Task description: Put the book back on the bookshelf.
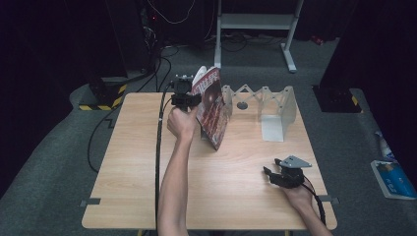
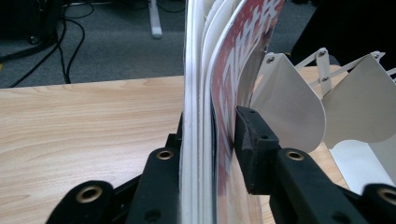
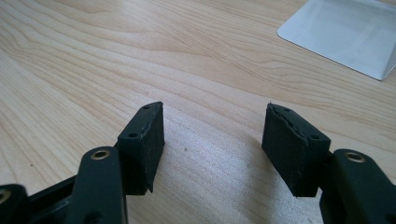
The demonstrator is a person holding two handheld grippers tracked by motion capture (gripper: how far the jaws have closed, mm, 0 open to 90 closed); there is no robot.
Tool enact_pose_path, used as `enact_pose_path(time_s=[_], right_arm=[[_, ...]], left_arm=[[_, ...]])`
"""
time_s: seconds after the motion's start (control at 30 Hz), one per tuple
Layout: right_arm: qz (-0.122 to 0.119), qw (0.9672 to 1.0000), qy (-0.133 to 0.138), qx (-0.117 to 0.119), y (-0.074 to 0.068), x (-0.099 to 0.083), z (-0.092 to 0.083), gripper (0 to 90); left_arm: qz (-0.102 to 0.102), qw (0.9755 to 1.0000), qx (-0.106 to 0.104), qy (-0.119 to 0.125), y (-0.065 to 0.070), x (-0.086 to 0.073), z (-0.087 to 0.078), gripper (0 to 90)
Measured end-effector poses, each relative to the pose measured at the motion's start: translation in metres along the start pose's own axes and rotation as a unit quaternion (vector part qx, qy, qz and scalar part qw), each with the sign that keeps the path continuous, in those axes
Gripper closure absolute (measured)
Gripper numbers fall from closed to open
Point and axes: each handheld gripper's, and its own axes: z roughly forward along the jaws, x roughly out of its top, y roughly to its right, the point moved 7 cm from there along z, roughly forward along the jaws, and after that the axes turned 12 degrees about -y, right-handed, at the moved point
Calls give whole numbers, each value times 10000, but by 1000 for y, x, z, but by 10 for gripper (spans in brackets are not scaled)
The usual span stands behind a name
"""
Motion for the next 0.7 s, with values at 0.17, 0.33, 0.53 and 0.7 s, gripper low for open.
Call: enact_pose_path(time_s=[0.17,0.33,0.53,0.7], right_arm=[[-14,10000,3,-2,0,0,0,388],[0,10000,-2,4,0,0,0,387],[5,10000,0,5,0,0,0,386],[15,10000,-3,9,0,0,0,385]], left_arm=[[34,10000,78,-2,-2,-1,-1,679],[78,9998,157,-59,-1,-3,1,636],[54,10000,-14,12,1,-4,-1,588],[16,9999,-109,47,1,-5,-3,561]])
